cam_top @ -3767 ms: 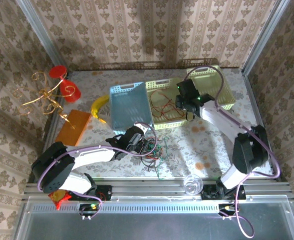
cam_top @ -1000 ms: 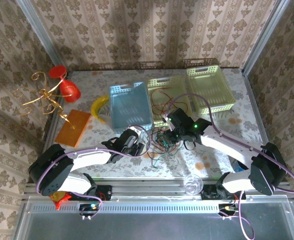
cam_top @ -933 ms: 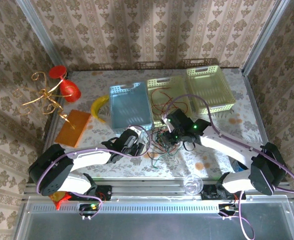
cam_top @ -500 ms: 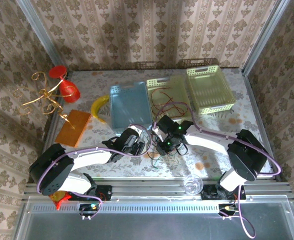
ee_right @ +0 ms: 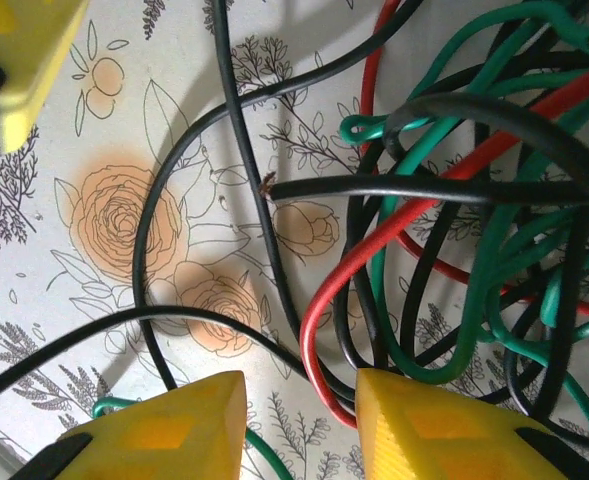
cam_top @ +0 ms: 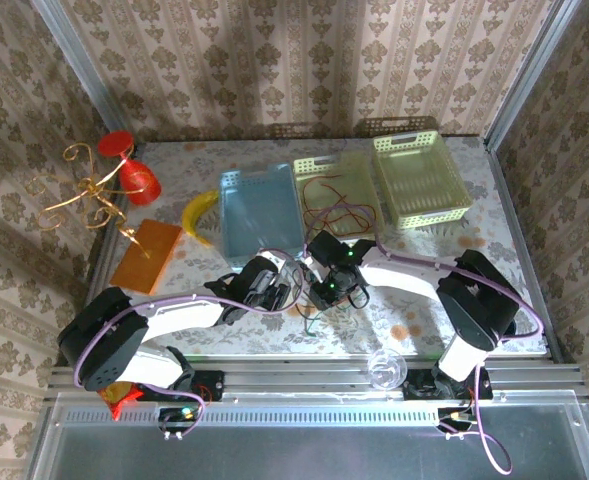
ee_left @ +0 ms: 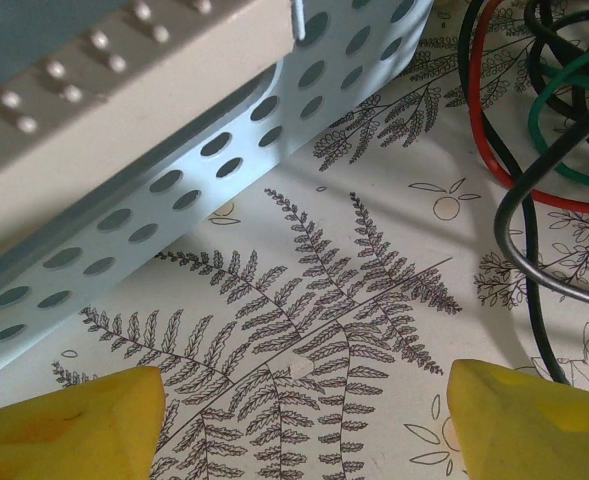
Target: Untangle the cables
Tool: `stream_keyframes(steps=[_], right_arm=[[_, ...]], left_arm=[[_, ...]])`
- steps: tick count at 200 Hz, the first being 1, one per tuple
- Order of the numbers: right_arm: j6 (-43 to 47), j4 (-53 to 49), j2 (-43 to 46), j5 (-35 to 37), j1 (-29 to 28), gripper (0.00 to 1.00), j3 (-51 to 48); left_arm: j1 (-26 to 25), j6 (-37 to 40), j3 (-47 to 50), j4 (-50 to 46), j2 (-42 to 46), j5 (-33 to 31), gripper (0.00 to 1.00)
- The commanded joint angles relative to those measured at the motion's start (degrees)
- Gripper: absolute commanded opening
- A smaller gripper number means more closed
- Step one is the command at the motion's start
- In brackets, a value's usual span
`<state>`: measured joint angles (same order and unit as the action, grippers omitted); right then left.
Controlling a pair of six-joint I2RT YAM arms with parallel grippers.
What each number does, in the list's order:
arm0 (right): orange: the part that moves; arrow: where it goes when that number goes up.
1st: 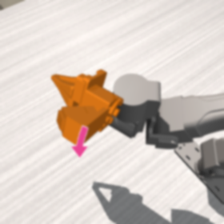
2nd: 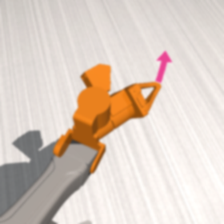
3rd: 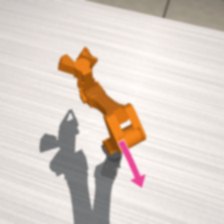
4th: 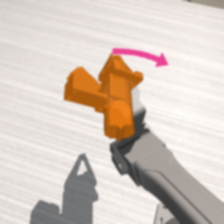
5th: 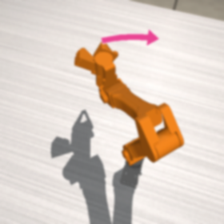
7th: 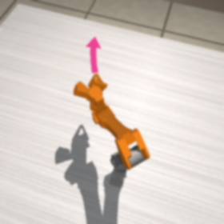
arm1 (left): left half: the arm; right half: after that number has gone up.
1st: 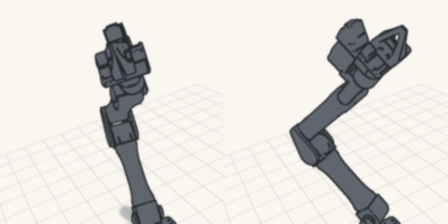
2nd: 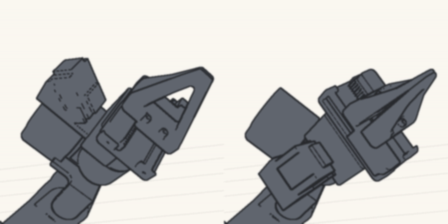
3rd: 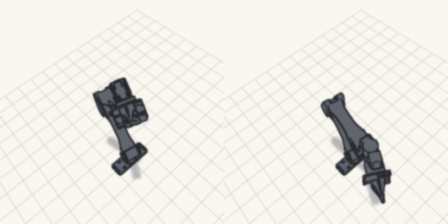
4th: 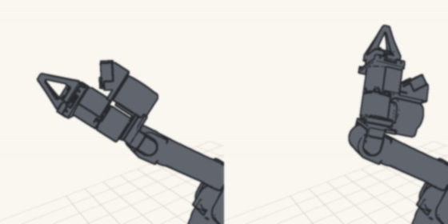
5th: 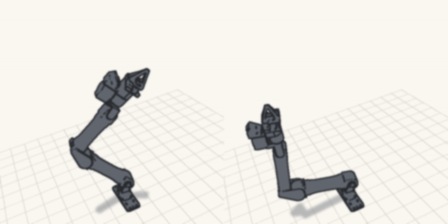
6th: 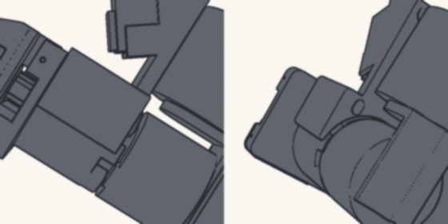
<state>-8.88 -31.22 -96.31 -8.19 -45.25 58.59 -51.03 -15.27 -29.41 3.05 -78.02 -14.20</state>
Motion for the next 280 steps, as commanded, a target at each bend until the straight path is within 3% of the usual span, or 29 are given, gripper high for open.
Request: stream_keyframes(steps=[1,25,66,103,143,222,280], right_arm=[[1.2,0.2,-2.0,0.2,0.4,0.37,1.5],[1.0,2.3,-3.1,0.5,0.4,0.33,1.5],[1.4,3.1,1.2,0.7,0.5,0.0,0.2],[3.2,0.9,12.3,-7.7,3.1,0.0,0.1],[3.1,-4.6,18.2,-18.4,7.0,0.0,3.0],[-2.8,2.7,23.3,-22.2,9.5,0.0,4.8],[-7.8,8.7,28.4,-14.8,11.8,0.0,5.8]], left_arm=[[-0.4,1.2,-1.0,-0.7,1.0,-0.4,0.76],[-0.4,1.4,-1.0,-0.8,1.2,-0.3,0.76],[-0.6,2.7,-0.9,0.2,1.5,0.2,0.76],[-1.3,5.6,-1.9,2.4,1.9,1.9,0.78],[-2.0,7.2,-3.4,5.4,1.9,4.3,0.79],[-2.3,11.4,-7.5,7.5,0.0,11.2,0.8],[-3.0,13.7,-11.4,4.6,-9.5,11.9,0.76]])
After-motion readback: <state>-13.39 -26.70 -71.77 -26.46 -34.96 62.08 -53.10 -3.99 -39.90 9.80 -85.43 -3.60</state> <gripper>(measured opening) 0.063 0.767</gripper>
